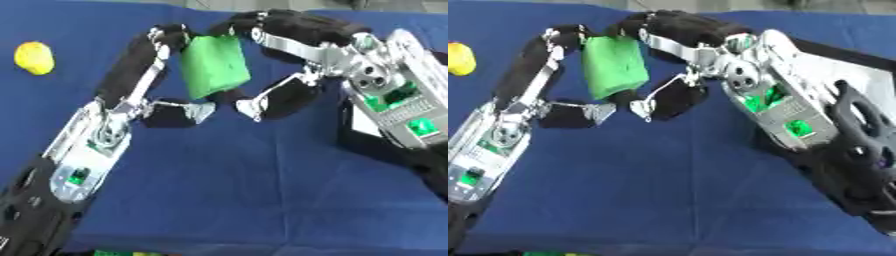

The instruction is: Pick up the objects with one hand, pass them to the other hand, and then place them into the box on the other side of the table.

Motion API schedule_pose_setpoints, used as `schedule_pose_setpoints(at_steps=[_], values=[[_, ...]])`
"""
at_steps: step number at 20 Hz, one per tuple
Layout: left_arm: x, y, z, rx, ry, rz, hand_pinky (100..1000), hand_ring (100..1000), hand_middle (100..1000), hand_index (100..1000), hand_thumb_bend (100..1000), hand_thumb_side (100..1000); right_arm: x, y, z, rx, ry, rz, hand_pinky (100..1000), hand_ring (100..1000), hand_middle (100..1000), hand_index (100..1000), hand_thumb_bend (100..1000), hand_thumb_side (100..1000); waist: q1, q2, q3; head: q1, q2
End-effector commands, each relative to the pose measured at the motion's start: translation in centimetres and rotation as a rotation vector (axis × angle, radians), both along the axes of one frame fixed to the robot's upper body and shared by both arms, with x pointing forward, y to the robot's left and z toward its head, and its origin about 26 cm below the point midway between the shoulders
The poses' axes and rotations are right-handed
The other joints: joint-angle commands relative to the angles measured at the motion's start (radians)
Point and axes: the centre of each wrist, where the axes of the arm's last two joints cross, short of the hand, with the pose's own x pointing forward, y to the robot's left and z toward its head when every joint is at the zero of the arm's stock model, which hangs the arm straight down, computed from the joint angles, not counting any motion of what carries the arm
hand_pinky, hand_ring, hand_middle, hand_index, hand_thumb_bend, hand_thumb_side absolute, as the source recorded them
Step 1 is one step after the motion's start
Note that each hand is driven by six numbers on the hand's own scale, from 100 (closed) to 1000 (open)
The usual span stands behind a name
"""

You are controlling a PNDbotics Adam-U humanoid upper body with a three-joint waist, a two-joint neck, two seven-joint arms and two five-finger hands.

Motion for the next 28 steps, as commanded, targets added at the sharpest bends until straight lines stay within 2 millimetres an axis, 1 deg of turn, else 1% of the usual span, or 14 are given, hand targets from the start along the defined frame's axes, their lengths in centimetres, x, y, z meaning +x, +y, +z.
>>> schedule_pose_setpoints(at_steps=[1,5,12,13,16,17,19,21,25,26,28], values=[[0.0,-0.1,0.9,-0.021,-0.030,-0.028,750,513,557,606,100,254,-0.2,-0.2,0.5,-0.001,-0.027,-0.015,895,1000,898,957,176,274,0.000,-0.018,0.001,-0.003,0.003],[0.2,-0.1,0.7,-0.026,-0.034,-0.046,750,513,557,607,100,261,0.1,-0.1,0.3,0.022,-0.021,-0.023,895,1000,843,935,175,228,0.000,-0.017,0.002,-0.004,0.005],[0.4,-0.1,0.5,-0.034,-0.040,-0.073,750,514,558,608,100,263,1.0,0.0,-0.1,0.041,-0.012,-0.029,890,1000,807,891,160,188,0.000,-0.015,0.004,-0.006,0.006],[0.4,-0.1,0.5,-0.035,-0.040,-0.074,750,514,559,609,100,260,1.1,0.0,-0.2,0.044,-0.011,-0.027,889,1000,787,870,157,181,0.000,-0.015,0.004,-0.007,0.006],[0.3,-0.1,0.5,-0.041,-0.048,-0.082,749,515,559,611,100,260,1.2,0.0,-0.3,0.040,-0.008,-0.016,888,994,763,850,166,174,0.000,-0.016,0.005,-0.007,0.005],[0.3,-0.2,0.6,-0.044,-0.051,-0.086,749,515,559,611,100,259,1.2,0.0,-0.3,0.039,-0.007,-0.012,887,981,739,823,163,173,0.000,-0.016,0.005,-0.007,0.006],[0.3,-0.2,0.5,-0.046,-0.055,-0.093,750,516,561,614,100,254,1.2,0.0,-0.3,0.053,-0.004,-0.005,882,947,685,769,144,142,0.000,-0.016,0.006,-0.007,0.005],[0.4,-0.1,0.4,-0.046,-0.052,-0.094,755,521,567,623,100,239,1.2,-0.1,-0.2,0.090,-0.004,0.002,869,876,590,684,100,106,0.000,-0.015,0.006,-0.007,0.005],[0.5,-0.1,0.1,-0.037,-0.018,-0.076,775,547,595,681,100,238,0.9,-0.1,0.0,0.176,0.006,0.026,850,820,537,631,100,100,0.000,-0.015,0.007,-0.006,0.005],[0.6,-0.1,0.0,-0.036,-0.004,-0.066,785,565,613,735,100,261,0.8,-0.1,0.0,0.192,0.010,0.034,849,817,527,620,100,100,0.001,-0.015,0.007,-0.006,0.005],[0.7,-0.1,-0.1,-0.035,0.029,-0.040,796,581,631,789,100,295,0.5,-0.2,0.2,0.211,0.021,0.051,847,810,514,607,100,100,0.001,-0.015,0.007,-0.006,0.004]])
